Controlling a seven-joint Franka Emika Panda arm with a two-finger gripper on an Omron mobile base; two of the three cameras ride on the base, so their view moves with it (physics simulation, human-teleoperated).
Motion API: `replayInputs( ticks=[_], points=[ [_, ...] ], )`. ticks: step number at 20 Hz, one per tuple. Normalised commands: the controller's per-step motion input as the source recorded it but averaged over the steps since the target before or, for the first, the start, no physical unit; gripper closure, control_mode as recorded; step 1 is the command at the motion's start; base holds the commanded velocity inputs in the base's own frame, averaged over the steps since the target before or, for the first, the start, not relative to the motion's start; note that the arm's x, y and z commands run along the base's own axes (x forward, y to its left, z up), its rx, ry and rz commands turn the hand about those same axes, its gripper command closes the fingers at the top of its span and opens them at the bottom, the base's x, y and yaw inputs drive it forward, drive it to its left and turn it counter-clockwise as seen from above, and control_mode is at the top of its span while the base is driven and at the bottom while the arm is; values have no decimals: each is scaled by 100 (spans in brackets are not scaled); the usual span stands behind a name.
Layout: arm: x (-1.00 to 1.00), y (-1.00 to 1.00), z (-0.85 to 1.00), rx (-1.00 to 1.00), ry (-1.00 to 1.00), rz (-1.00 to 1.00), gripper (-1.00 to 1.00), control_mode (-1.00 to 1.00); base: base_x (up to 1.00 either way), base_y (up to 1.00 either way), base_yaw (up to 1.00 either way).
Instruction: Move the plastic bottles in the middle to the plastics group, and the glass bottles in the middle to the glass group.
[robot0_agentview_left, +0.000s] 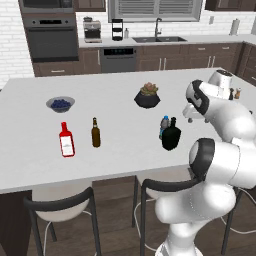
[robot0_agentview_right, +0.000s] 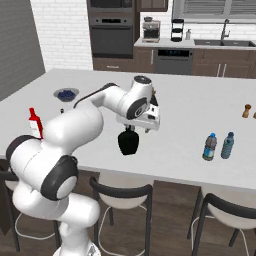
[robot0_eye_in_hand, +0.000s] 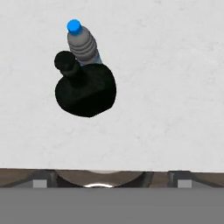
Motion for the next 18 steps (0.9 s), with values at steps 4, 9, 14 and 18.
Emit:
replayInputs(
  ticks=[4,9,14,18],
  points=[
    [8,53,2,0,-7,0,-100,-100,0,0,0],
    [1,36,0,0,-7,-7,-100,-100,0,0,0],
    [5,21,0,0,-2,-13,-100,-100,0,0,0],
    [32,10,0,0,2,-18,-100,-100,0,0,0]
  ],
)
